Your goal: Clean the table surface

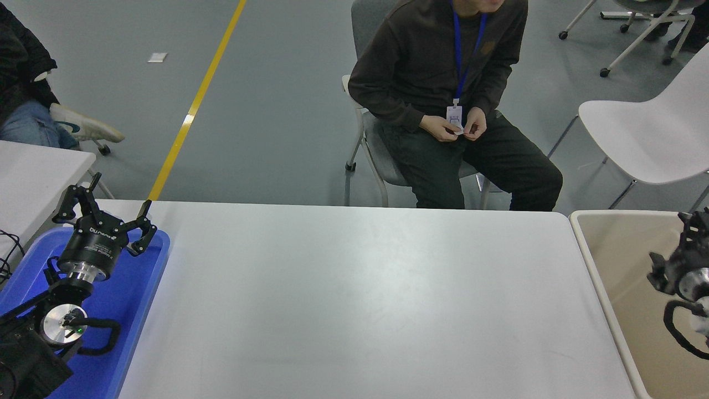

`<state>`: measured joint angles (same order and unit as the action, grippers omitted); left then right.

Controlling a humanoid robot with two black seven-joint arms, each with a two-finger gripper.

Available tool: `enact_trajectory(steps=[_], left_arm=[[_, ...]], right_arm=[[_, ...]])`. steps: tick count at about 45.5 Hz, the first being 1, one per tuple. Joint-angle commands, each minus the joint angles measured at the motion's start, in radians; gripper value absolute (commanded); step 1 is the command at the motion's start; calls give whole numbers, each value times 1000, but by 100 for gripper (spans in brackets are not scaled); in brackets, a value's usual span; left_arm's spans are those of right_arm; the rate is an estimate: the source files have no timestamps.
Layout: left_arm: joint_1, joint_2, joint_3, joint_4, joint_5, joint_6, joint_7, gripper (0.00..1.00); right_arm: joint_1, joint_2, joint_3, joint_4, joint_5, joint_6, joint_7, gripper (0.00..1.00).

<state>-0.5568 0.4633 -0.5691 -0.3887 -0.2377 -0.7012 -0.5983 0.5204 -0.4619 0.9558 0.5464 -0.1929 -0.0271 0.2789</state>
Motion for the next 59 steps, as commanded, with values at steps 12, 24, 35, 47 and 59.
enact_trajectory(steps=[12, 24, 35, 47, 59], left_arm=[[-2, 0, 0, 1, 0, 0, 0, 100], [0, 0, 0, 1, 0, 0, 0, 100], [0, 0, 0, 1, 0, 0, 0, 100], [0, 0, 0, -1, 0, 0, 0, 100], [0, 0, 0, 1, 0, 0, 0, 100]], right_arm=[[-56, 192, 403, 171, -94, 245, 28, 100], [-56, 299, 400, 168, -145, 273, 68, 100], [-56, 321, 388, 147, -272, 274, 140, 100], [-57, 321, 356, 92, -338, 273, 183, 100], [-59, 319, 311, 83, -339, 271, 187, 100]])
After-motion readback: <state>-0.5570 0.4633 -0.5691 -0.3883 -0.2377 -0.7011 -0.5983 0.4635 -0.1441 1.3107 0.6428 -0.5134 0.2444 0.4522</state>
